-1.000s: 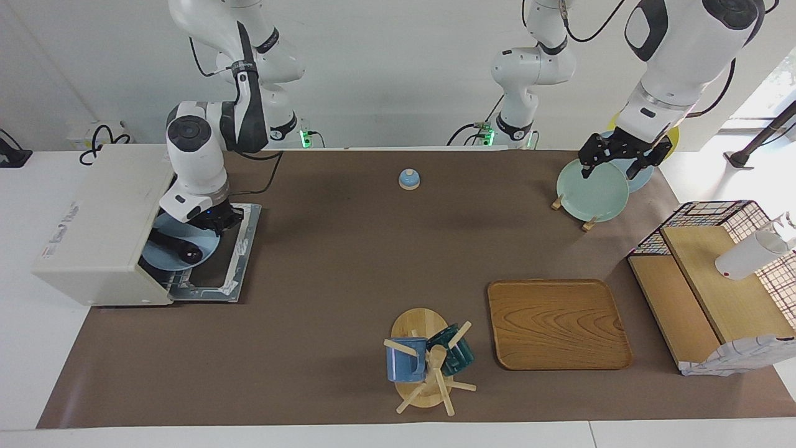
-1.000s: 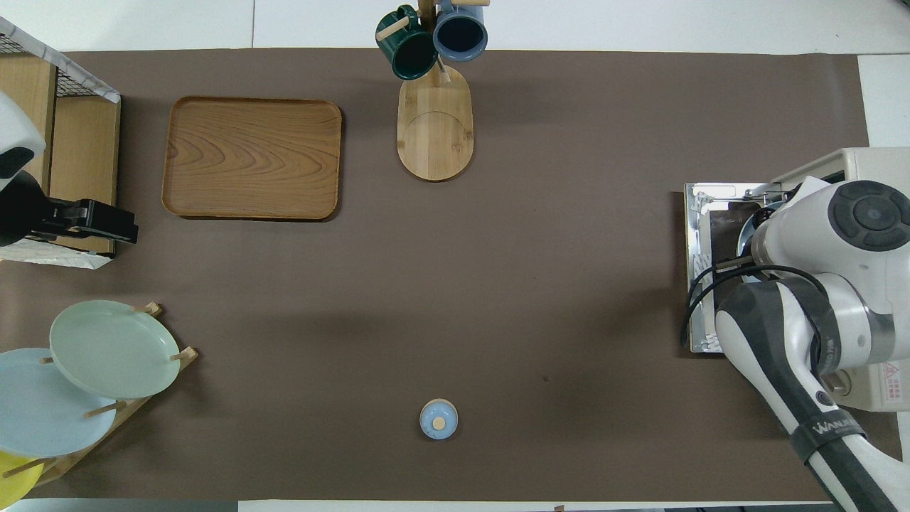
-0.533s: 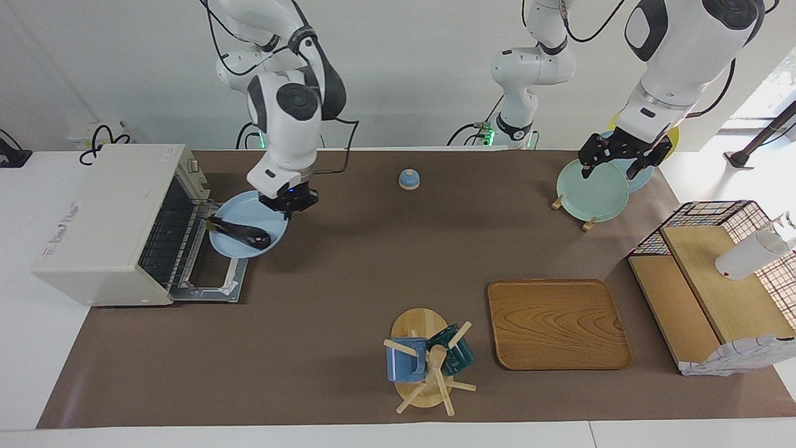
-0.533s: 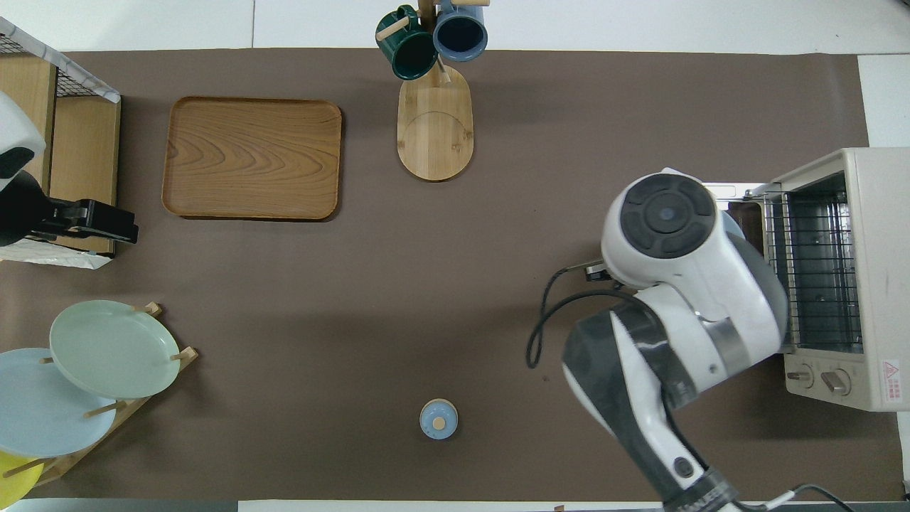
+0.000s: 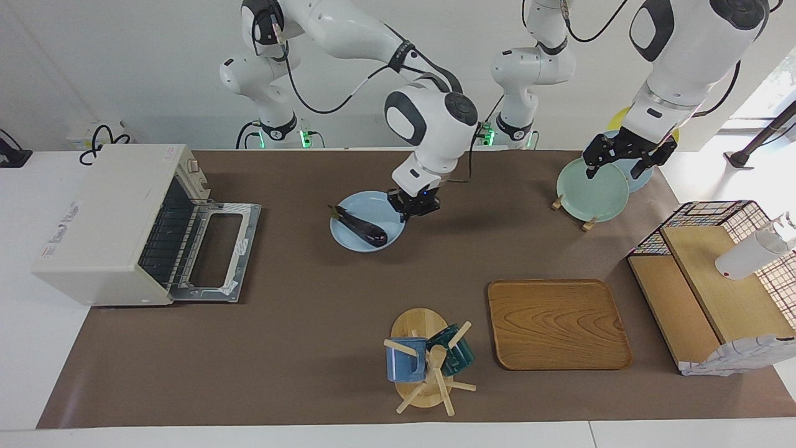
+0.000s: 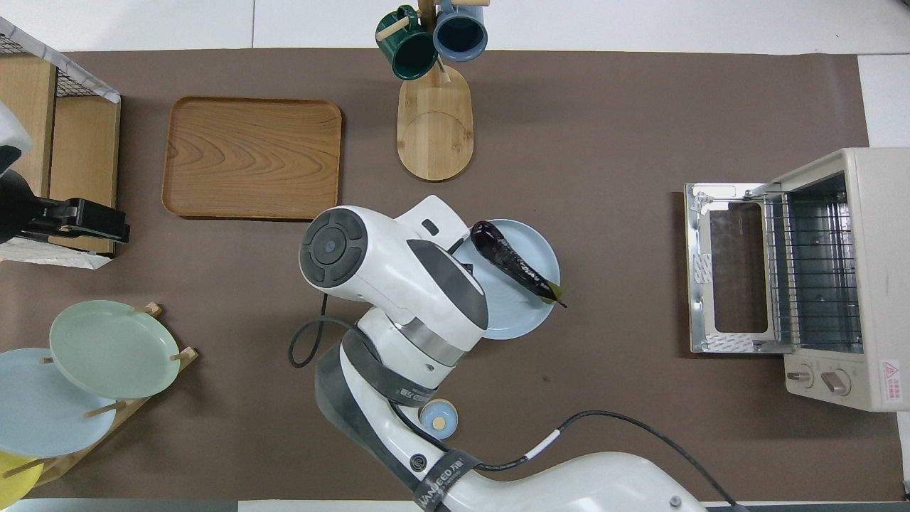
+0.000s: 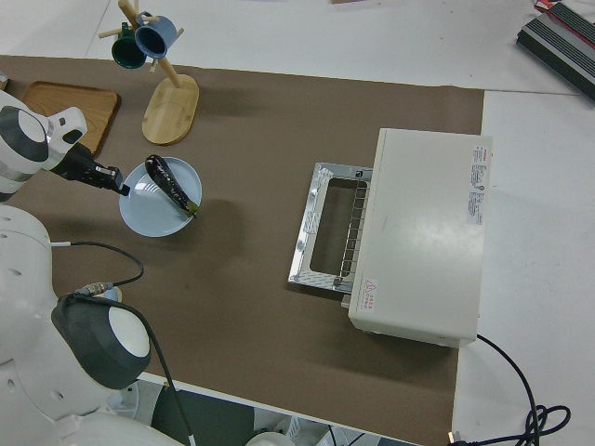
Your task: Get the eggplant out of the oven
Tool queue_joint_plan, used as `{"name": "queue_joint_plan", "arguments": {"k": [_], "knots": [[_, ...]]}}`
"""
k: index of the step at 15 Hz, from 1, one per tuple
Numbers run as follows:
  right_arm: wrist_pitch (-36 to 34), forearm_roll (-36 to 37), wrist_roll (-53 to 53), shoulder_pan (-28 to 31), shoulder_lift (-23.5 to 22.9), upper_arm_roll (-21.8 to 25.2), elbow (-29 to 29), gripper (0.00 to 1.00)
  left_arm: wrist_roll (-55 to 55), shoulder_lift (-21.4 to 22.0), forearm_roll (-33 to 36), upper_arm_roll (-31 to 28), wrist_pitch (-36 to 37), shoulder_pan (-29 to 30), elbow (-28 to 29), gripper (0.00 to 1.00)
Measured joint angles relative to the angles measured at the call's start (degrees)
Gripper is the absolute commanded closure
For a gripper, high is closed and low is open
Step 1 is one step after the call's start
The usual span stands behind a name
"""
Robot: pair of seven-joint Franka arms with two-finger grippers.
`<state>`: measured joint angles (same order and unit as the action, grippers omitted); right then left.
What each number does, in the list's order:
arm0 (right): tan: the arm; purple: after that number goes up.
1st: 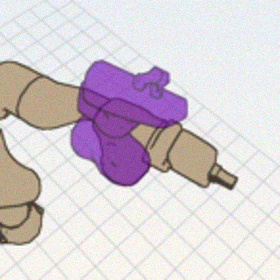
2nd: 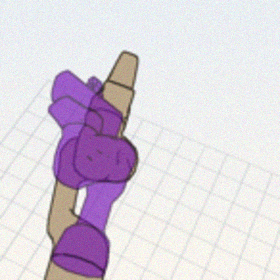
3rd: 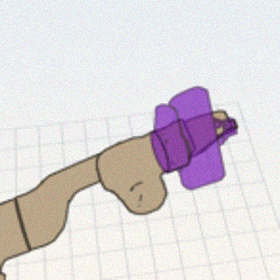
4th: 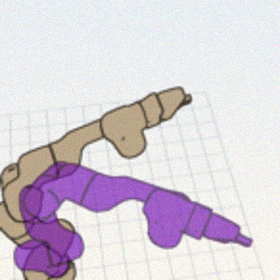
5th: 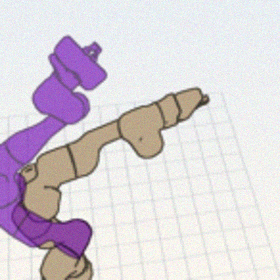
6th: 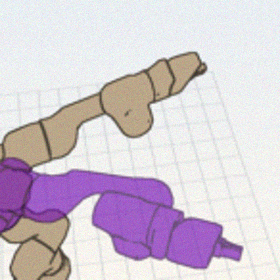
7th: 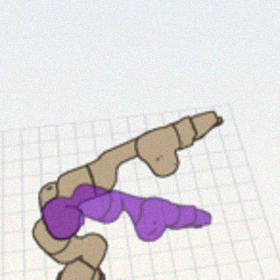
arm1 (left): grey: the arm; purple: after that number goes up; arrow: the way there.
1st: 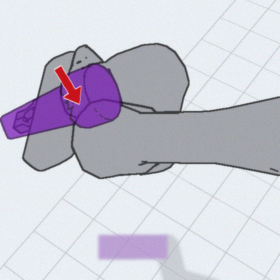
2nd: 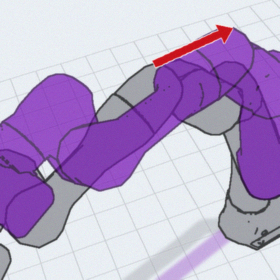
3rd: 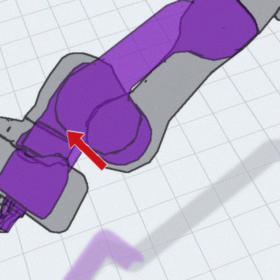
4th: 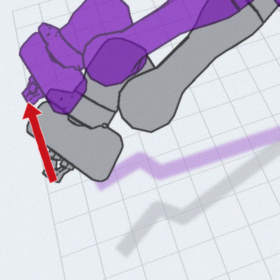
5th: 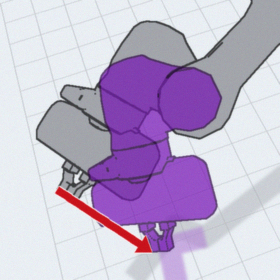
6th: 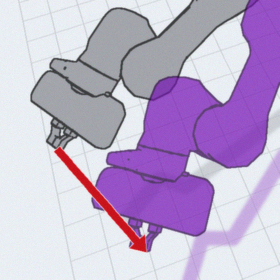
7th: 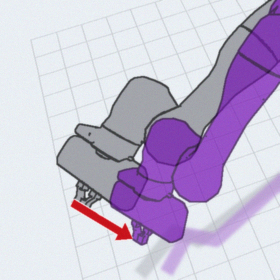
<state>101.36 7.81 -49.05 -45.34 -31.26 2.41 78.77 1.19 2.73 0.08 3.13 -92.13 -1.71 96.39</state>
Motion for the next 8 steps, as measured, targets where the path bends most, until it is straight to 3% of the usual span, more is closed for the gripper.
{"name": "queue_joint_plan", "arguments": {"k": [6, 8], "knots": [[6.92, -2.86, -8.08, -3.58, -4.68, -0.45, -1.02, 1.0, 0.0, 0.0, 0.0, -0.01, -0.05, 0.0, 0.0, 0.0], [12.37, -3.05, -10.63, -3.57, -5.04, -0.43, 0.7, 0.8, 0.0, 0.0, 0.0, -0.02, -0.05, 0.01, 0.0, 0.0]]}}
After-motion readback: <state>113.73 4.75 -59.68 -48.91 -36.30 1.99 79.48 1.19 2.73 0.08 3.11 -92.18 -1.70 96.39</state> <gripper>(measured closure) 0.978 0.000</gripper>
